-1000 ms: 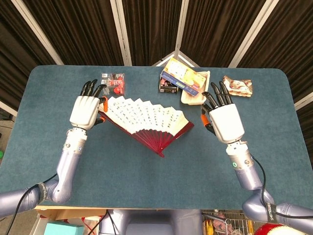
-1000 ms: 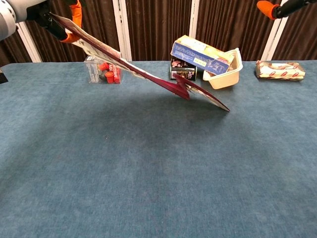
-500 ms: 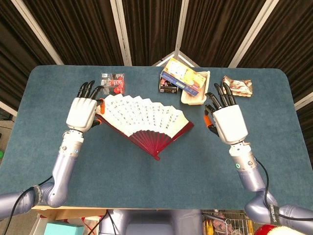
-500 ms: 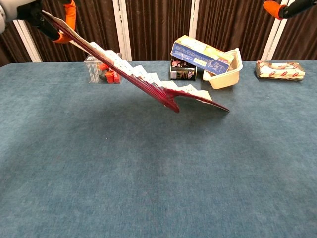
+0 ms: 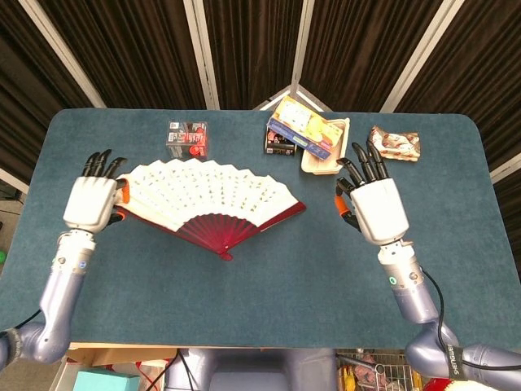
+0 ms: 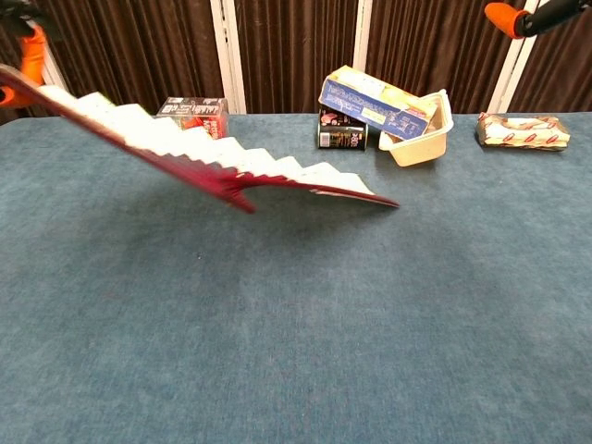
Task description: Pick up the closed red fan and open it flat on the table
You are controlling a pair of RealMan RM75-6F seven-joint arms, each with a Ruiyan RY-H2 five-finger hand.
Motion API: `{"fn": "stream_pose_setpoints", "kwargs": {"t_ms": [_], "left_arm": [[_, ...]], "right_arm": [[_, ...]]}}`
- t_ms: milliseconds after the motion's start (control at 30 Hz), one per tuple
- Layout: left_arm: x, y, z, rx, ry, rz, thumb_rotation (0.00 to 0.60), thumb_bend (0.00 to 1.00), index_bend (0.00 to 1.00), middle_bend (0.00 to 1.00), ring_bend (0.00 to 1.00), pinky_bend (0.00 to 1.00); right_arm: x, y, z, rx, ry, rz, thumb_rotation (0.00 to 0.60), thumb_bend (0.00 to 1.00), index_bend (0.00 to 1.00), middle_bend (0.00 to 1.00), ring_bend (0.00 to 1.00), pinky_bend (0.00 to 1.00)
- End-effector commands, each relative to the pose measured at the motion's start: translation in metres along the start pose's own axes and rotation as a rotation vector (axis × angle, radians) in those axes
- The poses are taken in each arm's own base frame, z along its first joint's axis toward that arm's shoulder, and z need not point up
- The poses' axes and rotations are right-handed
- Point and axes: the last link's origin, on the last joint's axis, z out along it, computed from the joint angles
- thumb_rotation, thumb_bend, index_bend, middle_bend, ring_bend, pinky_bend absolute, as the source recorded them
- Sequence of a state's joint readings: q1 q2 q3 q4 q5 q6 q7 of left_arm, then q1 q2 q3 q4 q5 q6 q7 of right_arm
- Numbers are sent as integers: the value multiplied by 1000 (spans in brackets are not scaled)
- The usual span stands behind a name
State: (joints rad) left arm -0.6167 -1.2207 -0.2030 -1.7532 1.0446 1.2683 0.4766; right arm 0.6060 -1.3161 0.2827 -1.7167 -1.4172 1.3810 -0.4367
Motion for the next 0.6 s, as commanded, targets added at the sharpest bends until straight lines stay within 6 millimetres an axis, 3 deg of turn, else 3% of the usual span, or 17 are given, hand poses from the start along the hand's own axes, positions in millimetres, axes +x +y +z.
{"fn": "stream_pose_setpoints", "kwargs": {"t_ms": [33,67,133,200,233,333,600], "left_arm": [[-2,-19,-11,14,-20,16,600,473,571,117,0,0],[-3,-24,-13,18,-26,20,600,425,534,90,0,0],[-6,-33,-18,24,-54,28,600,201,371,20,0,0],[-9,-41,-23,25,-103,51,600,39,215,0,0,0],[-10,-45,-27,23,-145,65,600,6,151,0,0,0],[-9,-50,-33,9,-201,69,600,0,75,0,0,0],[-4,-58,-56,-26,-295,62,600,0,29,0,0,0]], "right_arm": [[-1,-3,-1,0,-2,7,600,681,790,287,76,46],[-2,-4,-1,0,-3,10,600,681,790,287,76,46],[-3,-6,-2,1,-4,13,600,681,790,287,76,47],[-4,-8,-3,4,-8,15,600,681,790,287,76,47],[-4,-9,-3,5,-8,15,600,682,790,287,76,47],[-6,-10,-4,4,-10,16,600,681,790,287,76,47],[-8,-8,-6,-4,-16,19,600,682,790,287,76,46]]}}
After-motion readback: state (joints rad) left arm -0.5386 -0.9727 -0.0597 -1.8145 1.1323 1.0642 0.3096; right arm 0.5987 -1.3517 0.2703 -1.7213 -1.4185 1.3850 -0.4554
